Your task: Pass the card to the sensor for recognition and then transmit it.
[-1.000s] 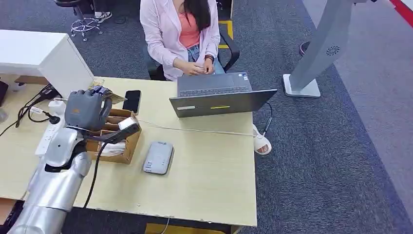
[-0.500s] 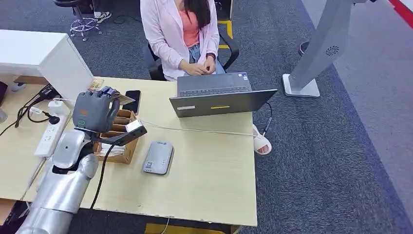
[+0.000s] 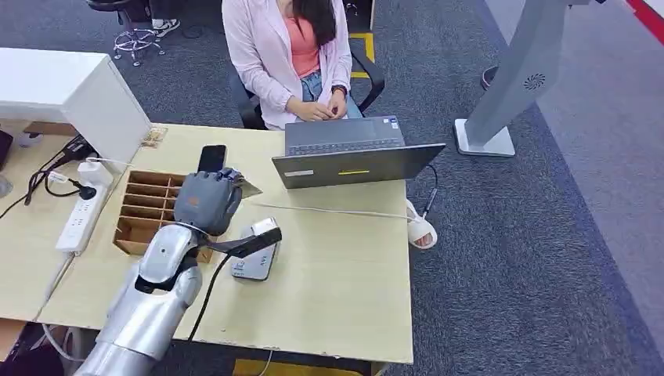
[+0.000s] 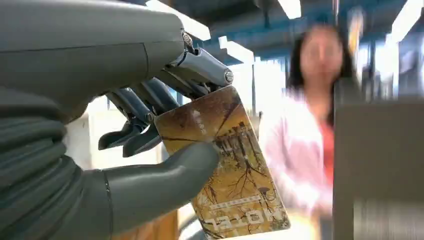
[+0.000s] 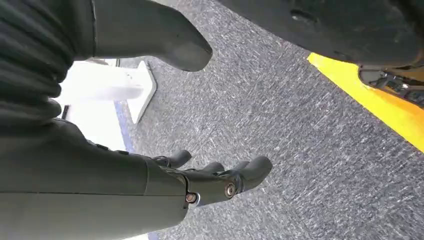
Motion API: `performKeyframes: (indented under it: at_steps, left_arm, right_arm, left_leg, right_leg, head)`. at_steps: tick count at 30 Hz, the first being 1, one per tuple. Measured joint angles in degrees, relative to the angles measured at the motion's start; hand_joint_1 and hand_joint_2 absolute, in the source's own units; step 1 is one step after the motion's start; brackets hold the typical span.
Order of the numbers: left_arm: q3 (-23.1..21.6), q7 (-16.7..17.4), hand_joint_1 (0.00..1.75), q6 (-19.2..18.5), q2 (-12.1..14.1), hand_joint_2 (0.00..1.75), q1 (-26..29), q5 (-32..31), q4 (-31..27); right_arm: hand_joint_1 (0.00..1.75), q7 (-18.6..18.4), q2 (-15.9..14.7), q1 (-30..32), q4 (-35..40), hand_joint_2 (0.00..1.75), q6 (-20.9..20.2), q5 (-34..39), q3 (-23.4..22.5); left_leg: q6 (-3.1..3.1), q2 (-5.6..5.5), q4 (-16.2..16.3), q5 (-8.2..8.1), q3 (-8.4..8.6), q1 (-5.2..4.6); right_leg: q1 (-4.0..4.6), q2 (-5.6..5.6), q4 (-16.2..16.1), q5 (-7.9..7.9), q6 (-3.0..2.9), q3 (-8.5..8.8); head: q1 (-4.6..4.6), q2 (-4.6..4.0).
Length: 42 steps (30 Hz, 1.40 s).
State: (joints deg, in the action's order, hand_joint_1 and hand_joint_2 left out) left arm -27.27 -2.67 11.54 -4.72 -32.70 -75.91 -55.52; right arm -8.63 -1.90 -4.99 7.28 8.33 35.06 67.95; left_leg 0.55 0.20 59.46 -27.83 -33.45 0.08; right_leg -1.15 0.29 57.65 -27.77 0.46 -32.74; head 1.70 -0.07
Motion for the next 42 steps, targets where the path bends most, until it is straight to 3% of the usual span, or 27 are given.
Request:
performKeyframes:
  at_steps: [6, 20, 26, 34, 42]
  left_arm:
    - [-1.44, 0.26, 1.75, -1.7, 0.04, 1.75, 0.31, 0.48, 4.59]
    - [-2.74, 0.46, 1.75, -1.99, -0.98, 1.75, 0.34, 0.2, 8.1]
    - [-3.06, 2.62, 1.75, -3.82, -1.66, 1.75, 0.39, -0.35, 11.05]
    - [-3.11, 1.77, 1.75, -2.9, -1.57, 1.75, -1.11, 0.55, 13.71]
    - [-2.93, 2.71, 1.75, -2.66, 1.09, 1.75, -5.2, 1.88, 14.0]
  right_arm:
    - [0.0, 0.13, 0.0, 0.05, 0.0, 1.75, -0.04, 0.35, 0.15]
    - [0.0, 0.15, 0.02, 0.06, 0.0, 1.75, -0.09, 0.4, 0.7]
    - [0.0, 0.15, 0.04, 0.05, 0.0, 1.75, -0.11, 0.83, 1.38]
    - [0.0, 0.24, 0.04, 0.04, 0.0, 1.75, -0.35, 1.16, 1.6]
    - [0.0, 0.52, 0.04, 0.08, 0.0, 1.75, -0.11, 1.58, 2.06]
  left_leg:
    - [-0.01, 0.02, 0.0, 0.01, -0.02, 0.03]
    - [-0.01, 0.01, 0.0, 0.01, -0.03, 0.01]
    - [-0.01, 0.01, 0.0, 0.01, -0.02, 0.02]
    - [0.03, 0.01, -0.01, 0.04, 0.0, 0.02]
    - [0.07, 0.01, 0.0, 0.1, -0.01, 0.02]
  right_leg:
    - [0.03, 0.03, 0.01, 0.0, -0.01, -0.03]
    - [0.01, 0.02, 0.01, 0.0, 0.0, -0.02]
    - [0.02, 0.02, 0.01, 0.0, 0.0, -0.02]
    - [0.02, 0.01, 0.01, 0.01, 0.0, 0.02]
    - [0.02, -0.01, 0.02, 0.04, 0.01, 0.03]
  head:
    - [0.0, 0.0]
    - [-0.02, 0.0]
    - [0.0, 0.0]
    - [-0.02, 0.0]
    - [-0.02, 0.0]
